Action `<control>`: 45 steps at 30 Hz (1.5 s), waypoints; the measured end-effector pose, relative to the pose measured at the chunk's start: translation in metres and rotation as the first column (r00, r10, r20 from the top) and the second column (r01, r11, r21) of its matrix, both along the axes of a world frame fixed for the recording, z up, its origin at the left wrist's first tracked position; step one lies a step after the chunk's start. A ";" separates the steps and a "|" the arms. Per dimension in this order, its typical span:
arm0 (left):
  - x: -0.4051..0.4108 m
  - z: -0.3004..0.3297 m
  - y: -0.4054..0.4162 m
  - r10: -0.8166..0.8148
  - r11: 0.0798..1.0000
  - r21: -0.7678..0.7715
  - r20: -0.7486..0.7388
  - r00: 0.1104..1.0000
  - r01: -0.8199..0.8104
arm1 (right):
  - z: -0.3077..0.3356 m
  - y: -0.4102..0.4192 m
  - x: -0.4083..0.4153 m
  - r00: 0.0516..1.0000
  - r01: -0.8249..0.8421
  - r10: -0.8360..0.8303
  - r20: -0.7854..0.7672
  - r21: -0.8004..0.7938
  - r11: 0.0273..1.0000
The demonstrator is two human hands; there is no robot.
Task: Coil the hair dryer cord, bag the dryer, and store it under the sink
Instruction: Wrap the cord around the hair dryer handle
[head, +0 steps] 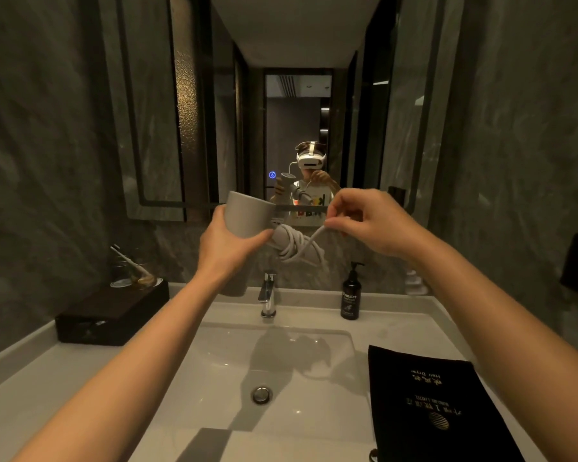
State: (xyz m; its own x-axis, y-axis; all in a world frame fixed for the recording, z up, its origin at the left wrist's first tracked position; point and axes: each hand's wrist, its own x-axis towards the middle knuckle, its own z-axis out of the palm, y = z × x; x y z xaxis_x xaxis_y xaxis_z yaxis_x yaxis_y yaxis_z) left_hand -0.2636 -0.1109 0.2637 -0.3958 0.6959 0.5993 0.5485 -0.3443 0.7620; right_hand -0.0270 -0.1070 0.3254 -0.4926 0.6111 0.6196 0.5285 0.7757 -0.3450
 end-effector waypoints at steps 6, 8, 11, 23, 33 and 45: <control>0.010 0.003 -0.012 -0.331 0.940 -0.127 -0.117 0.936 0.317 | 0.010 0.006 -0.012 0.990 -0.103 0.095 -0.102 -0.079 0.992; 0.012 0.007 -0.019 -0.441 0.890 -0.189 -0.135 0.887 0.414 | 0.010 0.008 -0.011 0.991 -0.121 0.114 -0.070 -0.104 0.987; 0.010 0.013 -0.028 -0.594 0.786 -0.259 -0.068 0.801 0.561 | 0.008 0.007 -0.008 0.990 -0.138 0.135 -0.031 -0.138 0.981; 0.020 0.007 -0.030 -0.637 0.690 0.240 0.649 0.416 0.683 | -0.042 0.000 0.005 0.961 -0.194 0.067 -0.268 -0.482 0.855; 0.017 -0.001 -0.008 -0.212 0.974 0.179 0.512 0.833 0.138 | -0.050 -0.012 0.015 0.991 -0.117 0.076 -0.107 -0.465 0.878; -0.002 -0.023 -0.008 -0.213 0.976 0.093 0.196 0.957 0.198 | -0.052 -0.003 0.030 0.647 -0.661 0.127 -0.751 -0.470 0.585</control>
State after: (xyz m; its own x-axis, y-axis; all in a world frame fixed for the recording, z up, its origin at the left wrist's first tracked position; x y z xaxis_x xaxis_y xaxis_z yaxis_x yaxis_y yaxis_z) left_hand -0.2656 -0.1190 0.2407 -0.3678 0.7331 0.5721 0.2957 -0.4911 0.8194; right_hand 0.0028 -0.1095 0.2732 -0.4880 0.7909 0.3693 -0.3014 0.2444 -0.9216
